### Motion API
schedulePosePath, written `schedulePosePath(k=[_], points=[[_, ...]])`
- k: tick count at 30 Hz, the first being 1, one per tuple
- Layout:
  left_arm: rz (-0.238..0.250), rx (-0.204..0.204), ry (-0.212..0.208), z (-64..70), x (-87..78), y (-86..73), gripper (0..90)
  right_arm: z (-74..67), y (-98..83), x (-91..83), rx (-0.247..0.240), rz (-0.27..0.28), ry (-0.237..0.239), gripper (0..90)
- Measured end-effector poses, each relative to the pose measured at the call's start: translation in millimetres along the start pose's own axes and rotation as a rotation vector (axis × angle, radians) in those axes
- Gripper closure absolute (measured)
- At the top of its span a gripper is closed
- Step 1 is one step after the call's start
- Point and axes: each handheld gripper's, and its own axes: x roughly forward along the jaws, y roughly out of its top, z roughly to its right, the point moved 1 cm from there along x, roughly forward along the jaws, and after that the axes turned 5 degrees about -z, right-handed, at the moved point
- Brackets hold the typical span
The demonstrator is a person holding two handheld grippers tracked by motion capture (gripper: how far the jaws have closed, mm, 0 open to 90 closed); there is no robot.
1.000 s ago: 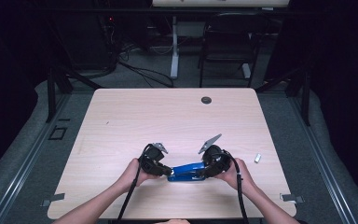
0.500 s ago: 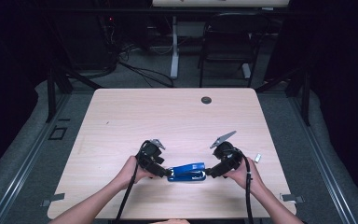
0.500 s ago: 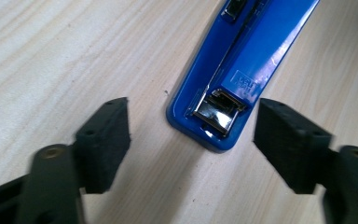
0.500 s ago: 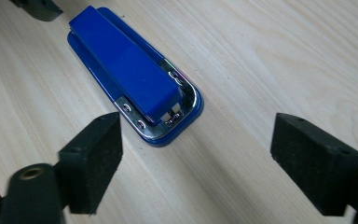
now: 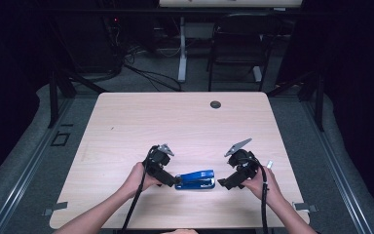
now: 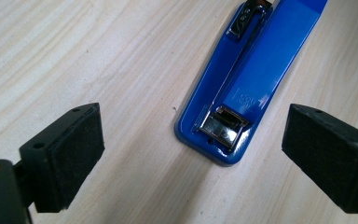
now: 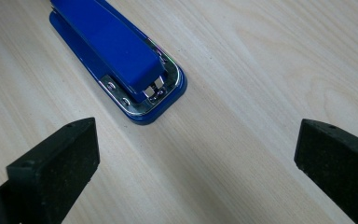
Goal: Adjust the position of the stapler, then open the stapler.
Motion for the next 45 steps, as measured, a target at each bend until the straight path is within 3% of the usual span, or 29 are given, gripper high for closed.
schedulePosePath(k=[7, 11, 20, 22, 35, 45], points=[[0.011, 0.043, 0.033, 7.3, 1.8, 8.8, 0.1, 3.6, 0.1, 8.3, -0.003, -0.033, -0.006, 0.0], [0.022, 0.038, 0.007, 8.3, 4.2, 13.2, 0.0, 4.0, 0.0, 9.9, -0.028, -0.07, -0.068, 0.0], [0.028, 0.084, -0.008, 21.0, 16.1, 32.7, 0.0, 6.9, -2.2, 10.1, -0.011, -0.047, -0.042, 0.0], [0.025, 0.118, -0.001, 27.1, 21.8, 38.1, 0.7, 10.3, -4.0, 9.5, -0.004, -0.054, -0.037, 0.0], [0.017, 0.207, -0.032, 46.3, 40.4, 60.0, 15.6, 9.6, -5.1, 9.6, 0.005, -0.046, -0.012, 0.0], [0.002, 0.277, -0.067, 57.0, 52.6, 68.2, 42.1, 9.4, -5.8, 10.4, -0.005, -0.064, -0.016, 0.0]])
